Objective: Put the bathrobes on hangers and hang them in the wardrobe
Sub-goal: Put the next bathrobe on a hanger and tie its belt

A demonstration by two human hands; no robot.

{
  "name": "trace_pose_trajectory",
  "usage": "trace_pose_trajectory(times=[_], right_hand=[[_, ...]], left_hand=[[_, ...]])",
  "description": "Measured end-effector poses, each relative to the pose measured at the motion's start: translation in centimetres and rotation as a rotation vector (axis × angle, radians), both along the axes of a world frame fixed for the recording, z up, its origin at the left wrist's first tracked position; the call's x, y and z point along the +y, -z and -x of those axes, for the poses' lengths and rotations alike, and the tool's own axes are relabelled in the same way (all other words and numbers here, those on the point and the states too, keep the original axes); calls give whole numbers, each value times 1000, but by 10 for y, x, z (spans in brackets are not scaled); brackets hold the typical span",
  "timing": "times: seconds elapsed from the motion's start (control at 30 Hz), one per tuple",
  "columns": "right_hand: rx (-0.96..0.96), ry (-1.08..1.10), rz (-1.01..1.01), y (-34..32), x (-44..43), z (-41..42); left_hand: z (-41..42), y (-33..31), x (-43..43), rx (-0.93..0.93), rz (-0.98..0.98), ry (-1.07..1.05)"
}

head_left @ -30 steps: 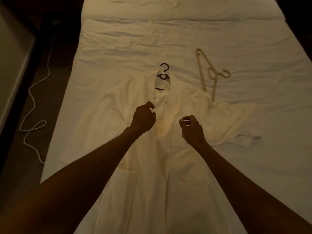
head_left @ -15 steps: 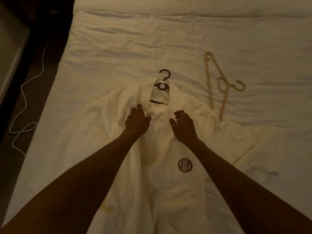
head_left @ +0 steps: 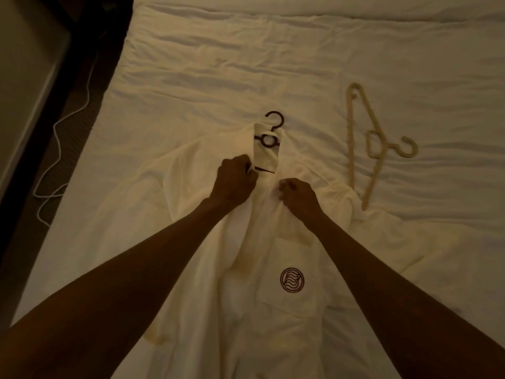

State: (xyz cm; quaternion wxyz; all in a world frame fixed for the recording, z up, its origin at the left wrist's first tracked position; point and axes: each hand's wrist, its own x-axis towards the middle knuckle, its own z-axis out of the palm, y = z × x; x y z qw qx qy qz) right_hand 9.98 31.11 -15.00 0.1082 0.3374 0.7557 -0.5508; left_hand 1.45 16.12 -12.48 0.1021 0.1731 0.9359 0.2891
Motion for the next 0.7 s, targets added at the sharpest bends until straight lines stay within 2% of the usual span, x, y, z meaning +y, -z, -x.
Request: trace_pose_trajectory(times=[0.1,0.17,0.27,0.33,0.53,0.7], right_hand=[[88,212,194,-7,8,-9],[130,273,203,-9,14,-20],[141,261,134,-7,20,-41],[128,240,80,-5,20,-56],[173,77,-65,-17,-21,-90],[145,-55,-76,-27,-82,-100]], left_hand=[[1,-10,32,-6,-91,-35],[-4,-2,36,-96,-131,-25],[-18,12,27,-314,-41,23],[-24,14,20,-273,-29,-8],[-52,-6,-35,-150,-179,-84],[-82,-13,-120,-74,-57,-159]])
